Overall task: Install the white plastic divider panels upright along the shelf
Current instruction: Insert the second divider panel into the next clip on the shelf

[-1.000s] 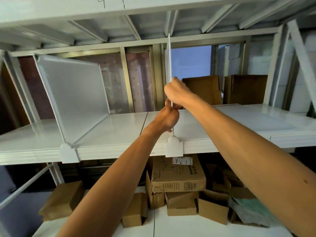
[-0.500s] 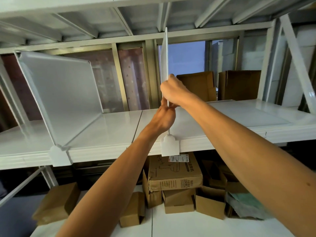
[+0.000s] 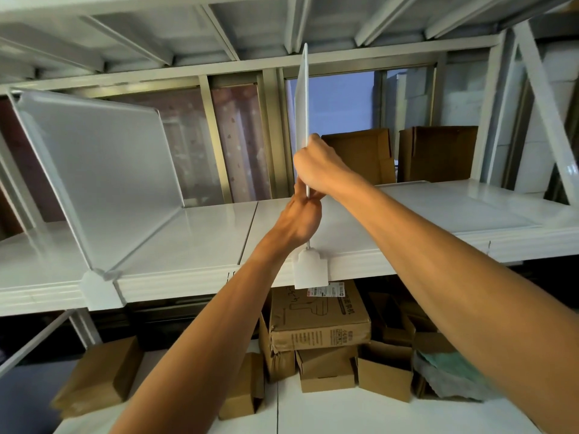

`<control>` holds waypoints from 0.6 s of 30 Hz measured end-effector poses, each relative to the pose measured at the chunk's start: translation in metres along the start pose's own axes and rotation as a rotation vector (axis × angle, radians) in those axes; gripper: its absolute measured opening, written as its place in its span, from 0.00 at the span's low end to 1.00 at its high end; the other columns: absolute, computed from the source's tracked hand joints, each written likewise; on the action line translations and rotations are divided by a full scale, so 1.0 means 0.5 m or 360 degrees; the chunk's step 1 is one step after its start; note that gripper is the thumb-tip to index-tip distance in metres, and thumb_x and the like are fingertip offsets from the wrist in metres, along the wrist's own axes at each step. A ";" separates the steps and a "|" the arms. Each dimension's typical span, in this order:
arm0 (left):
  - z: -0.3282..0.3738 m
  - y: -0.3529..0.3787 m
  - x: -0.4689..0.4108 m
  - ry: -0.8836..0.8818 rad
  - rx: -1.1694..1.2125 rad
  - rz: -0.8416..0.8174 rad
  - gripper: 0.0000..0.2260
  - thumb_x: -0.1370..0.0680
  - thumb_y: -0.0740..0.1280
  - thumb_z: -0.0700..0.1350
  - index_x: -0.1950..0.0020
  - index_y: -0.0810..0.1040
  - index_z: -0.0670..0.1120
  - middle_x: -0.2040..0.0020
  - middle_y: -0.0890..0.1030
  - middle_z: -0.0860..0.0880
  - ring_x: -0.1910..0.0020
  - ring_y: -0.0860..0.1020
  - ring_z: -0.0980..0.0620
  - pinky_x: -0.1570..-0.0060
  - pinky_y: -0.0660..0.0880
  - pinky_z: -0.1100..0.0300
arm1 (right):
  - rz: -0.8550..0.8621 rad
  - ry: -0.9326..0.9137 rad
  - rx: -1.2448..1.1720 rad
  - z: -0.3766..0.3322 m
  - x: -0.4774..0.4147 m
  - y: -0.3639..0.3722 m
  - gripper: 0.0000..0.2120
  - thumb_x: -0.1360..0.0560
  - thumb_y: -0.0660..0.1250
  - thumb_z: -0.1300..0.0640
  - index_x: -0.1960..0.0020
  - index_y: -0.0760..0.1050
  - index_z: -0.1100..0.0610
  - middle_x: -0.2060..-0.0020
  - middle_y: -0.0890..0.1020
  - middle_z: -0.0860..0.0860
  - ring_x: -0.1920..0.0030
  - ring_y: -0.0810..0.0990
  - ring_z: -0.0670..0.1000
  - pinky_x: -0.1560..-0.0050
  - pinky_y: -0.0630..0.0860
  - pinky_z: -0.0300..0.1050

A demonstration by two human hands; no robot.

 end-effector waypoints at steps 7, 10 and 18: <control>-0.006 -0.010 0.007 -0.0080 0.0032 0.0010 0.21 0.17 0.50 0.40 0.24 0.57 0.36 0.31 0.73 0.36 0.37 0.73 0.36 0.52 0.71 0.52 | -0.0038 -0.0037 0.0055 -0.010 0.004 0.012 0.22 0.20 0.53 0.60 0.27 0.60 0.62 0.35 0.71 0.61 0.44 0.73 0.60 0.52 0.70 0.51; -0.007 -0.020 0.007 -0.0101 0.0036 -0.0021 0.22 0.18 0.51 0.40 0.24 0.57 0.36 0.31 0.72 0.37 0.39 0.75 0.39 0.51 0.73 0.54 | -0.0063 -0.0048 0.0085 -0.017 0.000 0.016 0.22 0.21 0.53 0.60 0.27 0.61 0.61 0.34 0.71 0.62 0.41 0.72 0.61 0.49 0.69 0.52; 0.001 -0.025 0.003 -0.0056 0.0005 -0.0018 0.22 0.17 0.50 0.41 0.23 0.56 0.38 0.30 0.72 0.40 0.49 0.75 0.46 0.61 0.75 0.59 | -0.0080 -0.0049 0.0067 -0.015 0.000 0.011 0.24 0.20 0.53 0.60 0.25 0.58 0.60 0.32 0.70 0.60 0.40 0.74 0.60 0.47 0.72 0.53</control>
Point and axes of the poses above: each hand's wrist, its own x-axis away from the middle knuckle, its own y-axis out of the palm, z = x × y, the point moved 1 cm from there along -x, towards the middle knuckle
